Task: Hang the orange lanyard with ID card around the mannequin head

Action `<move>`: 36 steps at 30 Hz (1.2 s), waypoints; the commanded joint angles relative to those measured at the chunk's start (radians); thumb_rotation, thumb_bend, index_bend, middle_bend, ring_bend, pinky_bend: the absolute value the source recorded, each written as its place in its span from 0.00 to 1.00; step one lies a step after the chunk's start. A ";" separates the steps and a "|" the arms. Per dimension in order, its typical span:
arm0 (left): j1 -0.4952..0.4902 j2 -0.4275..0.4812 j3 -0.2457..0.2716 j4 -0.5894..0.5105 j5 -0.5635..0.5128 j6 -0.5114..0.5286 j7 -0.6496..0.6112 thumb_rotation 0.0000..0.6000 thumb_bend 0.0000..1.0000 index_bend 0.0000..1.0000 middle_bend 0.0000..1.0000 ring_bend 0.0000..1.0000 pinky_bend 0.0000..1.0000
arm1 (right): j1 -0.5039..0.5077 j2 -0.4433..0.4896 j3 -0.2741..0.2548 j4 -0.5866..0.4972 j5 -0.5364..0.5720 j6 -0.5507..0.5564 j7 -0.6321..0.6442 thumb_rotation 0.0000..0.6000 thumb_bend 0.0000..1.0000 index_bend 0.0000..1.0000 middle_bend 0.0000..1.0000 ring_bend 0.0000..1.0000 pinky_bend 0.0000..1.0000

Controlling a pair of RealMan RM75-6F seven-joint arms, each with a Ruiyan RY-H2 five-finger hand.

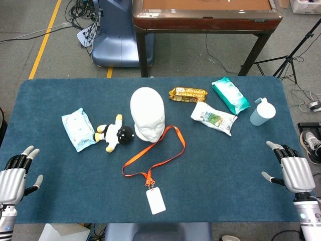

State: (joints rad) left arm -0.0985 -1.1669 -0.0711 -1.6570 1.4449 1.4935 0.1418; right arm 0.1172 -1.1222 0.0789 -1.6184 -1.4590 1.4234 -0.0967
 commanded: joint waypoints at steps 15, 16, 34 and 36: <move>-0.037 0.010 -0.008 0.025 0.040 -0.028 -0.054 1.00 0.31 0.06 0.13 0.19 0.12 | 0.010 0.020 0.012 -0.020 -0.011 0.009 0.008 1.00 0.07 0.17 0.27 0.21 0.28; -0.044 0.013 -0.011 0.029 0.046 -0.033 -0.068 1.00 0.31 0.07 0.14 0.20 0.13 | 0.011 0.024 0.014 -0.025 -0.011 0.009 0.005 1.00 0.07 0.17 0.27 0.21 0.28; -0.270 0.058 0.008 0.098 0.254 -0.233 -0.296 1.00 0.33 0.28 0.75 0.78 0.78 | 0.046 0.108 0.050 -0.153 -0.016 0.011 -0.091 1.00 0.07 0.17 0.32 0.27 0.28; -0.308 0.061 0.016 0.103 0.276 -0.277 -0.317 1.00 0.37 0.31 0.83 0.85 0.82 | 0.047 0.108 0.047 -0.157 -0.015 0.006 -0.093 1.00 0.07 0.17 0.32 0.28 0.28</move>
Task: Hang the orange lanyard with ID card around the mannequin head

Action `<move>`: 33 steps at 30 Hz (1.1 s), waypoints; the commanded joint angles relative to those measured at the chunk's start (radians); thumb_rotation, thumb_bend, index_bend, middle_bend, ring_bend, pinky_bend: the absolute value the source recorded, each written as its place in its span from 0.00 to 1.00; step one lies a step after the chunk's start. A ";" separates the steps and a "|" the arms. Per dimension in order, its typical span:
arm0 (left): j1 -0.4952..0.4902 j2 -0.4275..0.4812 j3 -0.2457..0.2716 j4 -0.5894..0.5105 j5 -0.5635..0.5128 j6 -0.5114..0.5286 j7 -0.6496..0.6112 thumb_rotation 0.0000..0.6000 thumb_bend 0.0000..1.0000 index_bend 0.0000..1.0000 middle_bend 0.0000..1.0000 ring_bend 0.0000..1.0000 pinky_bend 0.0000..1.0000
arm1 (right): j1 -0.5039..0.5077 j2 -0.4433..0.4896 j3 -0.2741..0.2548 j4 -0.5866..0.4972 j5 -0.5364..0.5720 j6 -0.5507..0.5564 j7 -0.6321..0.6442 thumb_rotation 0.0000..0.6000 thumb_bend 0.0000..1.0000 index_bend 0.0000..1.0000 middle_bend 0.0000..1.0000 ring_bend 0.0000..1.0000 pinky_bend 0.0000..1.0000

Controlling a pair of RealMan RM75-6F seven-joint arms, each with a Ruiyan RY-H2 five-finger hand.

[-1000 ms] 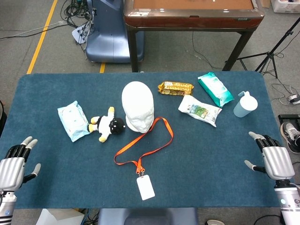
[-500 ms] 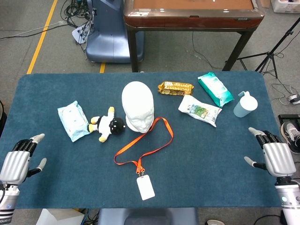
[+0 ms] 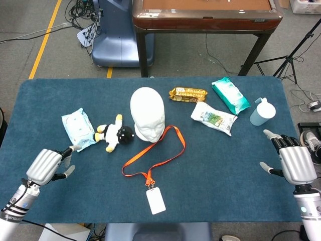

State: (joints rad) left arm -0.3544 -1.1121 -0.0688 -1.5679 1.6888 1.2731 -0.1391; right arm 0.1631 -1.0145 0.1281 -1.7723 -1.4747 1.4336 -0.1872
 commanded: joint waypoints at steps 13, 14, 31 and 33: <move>-0.283 -0.004 0.042 -0.042 0.032 -0.386 -0.057 1.00 0.60 0.28 0.97 0.98 0.86 | -0.004 0.004 -0.020 -0.020 -0.002 -0.004 -0.026 1.00 0.07 0.17 0.34 0.31 0.28; -0.297 -0.014 0.041 -0.042 0.025 -0.405 -0.054 1.00 0.60 0.27 0.97 0.98 0.86 | -0.006 0.006 -0.021 -0.021 -0.002 -0.003 -0.026 1.00 0.07 0.17 0.34 0.31 0.28; -0.430 -0.179 0.023 -0.009 -0.107 -0.570 0.069 1.00 0.60 0.25 0.98 0.98 0.86 | -0.017 0.009 -0.029 -0.001 0.008 0.002 0.001 1.00 0.07 0.17 0.35 0.32 0.28; -0.441 -0.192 0.023 -0.006 -0.132 -0.591 0.096 1.00 0.60 0.25 0.98 0.98 0.86 | -0.020 0.014 -0.030 0.002 0.013 0.002 0.013 1.00 0.07 0.17 0.35 0.32 0.28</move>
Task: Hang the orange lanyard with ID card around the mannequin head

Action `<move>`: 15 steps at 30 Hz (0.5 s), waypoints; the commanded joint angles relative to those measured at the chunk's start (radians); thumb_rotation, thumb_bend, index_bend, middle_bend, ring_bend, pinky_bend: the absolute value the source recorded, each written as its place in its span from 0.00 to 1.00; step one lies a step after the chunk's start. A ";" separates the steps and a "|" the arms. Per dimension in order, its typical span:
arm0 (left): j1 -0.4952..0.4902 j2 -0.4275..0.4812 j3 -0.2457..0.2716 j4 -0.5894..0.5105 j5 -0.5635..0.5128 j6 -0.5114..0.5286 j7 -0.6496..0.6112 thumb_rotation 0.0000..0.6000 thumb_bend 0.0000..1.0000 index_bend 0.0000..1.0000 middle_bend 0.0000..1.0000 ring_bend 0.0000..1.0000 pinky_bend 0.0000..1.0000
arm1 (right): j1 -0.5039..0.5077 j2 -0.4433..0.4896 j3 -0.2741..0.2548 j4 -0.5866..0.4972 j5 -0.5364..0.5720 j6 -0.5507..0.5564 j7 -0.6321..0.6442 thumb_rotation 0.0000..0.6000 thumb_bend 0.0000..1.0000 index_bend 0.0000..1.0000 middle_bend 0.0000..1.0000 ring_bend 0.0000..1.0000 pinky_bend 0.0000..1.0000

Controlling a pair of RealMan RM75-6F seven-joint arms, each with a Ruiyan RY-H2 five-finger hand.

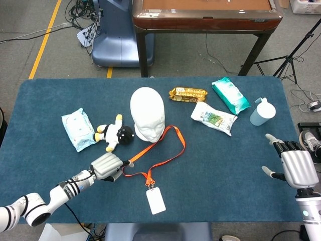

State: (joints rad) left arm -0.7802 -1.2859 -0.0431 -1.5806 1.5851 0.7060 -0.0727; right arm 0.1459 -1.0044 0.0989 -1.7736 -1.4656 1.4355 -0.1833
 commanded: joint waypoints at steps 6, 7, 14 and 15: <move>-0.033 -0.054 -0.002 0.014 -0.105 -0.058 0.114 1.00 0.60 0.25 0.98 0.98 0.86 | -0.013 0.007 -0.001 0.022 0.013 0.008 0.034 1.00 0.07 0.17 0.35 0.32 0.28; -0.035 -0.057 -0.002 0.015 -0.115 -0.063 0.126 1.00 0.60 0.25 0.98 0.98 0.86 | -0.014 0.008 -0.002 0.025 0.013 0.008 0.037 1.00 0.07 0.17 0.35 0.32 0.28; -0.053 -0.071 0.005 0.016 -0.203 -0.094 0.201 1.00 0.60 0.25 0.98 0.98 0.86 | -0.016 0.009 -0.002 0.040 0.019 0.003 0.062 1.00 0.07 0.17 0.35 0.33 0.28; -0.054 -0.072 0.006 0.018 -0.212 -0.096 0.207 1.00 0.60 0.25 0.98 0.98 0.86 | -0.016 0.009 -0.003 0.042 0.019 0.003 0.064 1.00 0.07 0.17 0.35 0.33 0.28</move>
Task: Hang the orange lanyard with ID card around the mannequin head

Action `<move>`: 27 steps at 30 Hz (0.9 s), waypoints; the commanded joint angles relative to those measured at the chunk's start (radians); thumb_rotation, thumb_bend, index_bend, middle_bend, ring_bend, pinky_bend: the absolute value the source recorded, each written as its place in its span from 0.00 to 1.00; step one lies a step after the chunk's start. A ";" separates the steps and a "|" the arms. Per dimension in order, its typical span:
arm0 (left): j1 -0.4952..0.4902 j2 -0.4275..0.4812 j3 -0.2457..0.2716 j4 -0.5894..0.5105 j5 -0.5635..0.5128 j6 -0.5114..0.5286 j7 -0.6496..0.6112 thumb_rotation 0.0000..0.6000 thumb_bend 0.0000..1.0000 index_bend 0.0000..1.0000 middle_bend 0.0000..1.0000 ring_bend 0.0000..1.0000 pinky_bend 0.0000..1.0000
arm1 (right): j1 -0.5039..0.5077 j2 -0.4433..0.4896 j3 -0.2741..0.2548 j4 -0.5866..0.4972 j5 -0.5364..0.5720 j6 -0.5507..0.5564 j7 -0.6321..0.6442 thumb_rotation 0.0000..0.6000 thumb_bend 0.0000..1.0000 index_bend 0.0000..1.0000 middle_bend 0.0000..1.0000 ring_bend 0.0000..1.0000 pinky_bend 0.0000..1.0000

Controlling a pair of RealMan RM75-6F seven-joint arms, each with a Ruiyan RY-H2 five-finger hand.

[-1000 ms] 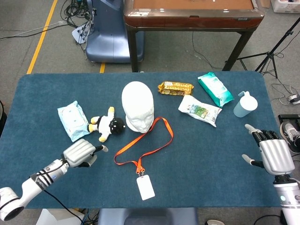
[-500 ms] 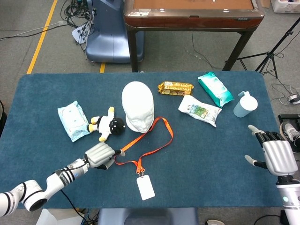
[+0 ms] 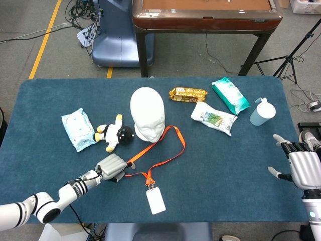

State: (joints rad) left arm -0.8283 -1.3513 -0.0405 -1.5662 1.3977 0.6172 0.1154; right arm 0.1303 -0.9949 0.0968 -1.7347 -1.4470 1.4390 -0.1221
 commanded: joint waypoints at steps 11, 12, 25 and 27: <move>-0.018 0.033 0.035 0.002 -0.117 -0.038 0.065 1.00 0.60 0.25 0.98 0.98 0.86 | -0.003 0.003 -0.002 0.009 0.001 -0.003 0.023 1.00 0.07 0.17 0.35 0.33 0.28; -0.017 0.039 0.038 0.000 -0.125 -0.037 0.070 1.00 0.60 0.25 0.98 0.98 0.86 | -0.003 0.003 -0.001 0.007 0.000 -0.003 0.022 1.00 0.07 0.17 0.35 0.33 0.28; 0.026 0.161 0.095 -0.072 -0.229 0.033 0.168 1.00 0.60 0.21 0.98 0.98 0.86 | 0.008 -0.003 -0.005 0.001 -0.019 -0.013 0.011 1.00 0.07 0.17 0.35 0.33 0.28; 0.032 0.182 0.108 -0.086 -0.246 0.049 0.199 1.00 0.60 0.21 0.98 0.98 0.86 | 0.016 -0.002 -0.006 -0.006 -0.021 -0.027 0.001 1.00 0.07 0.17 0.35 0.35 0.29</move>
State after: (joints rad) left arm -0.8038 -1.1887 0.0553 -1.6379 1.1682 0.6514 0.2905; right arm 0.1415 -0.9979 0.0913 -1.7363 -1.4664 1.4192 -0.1158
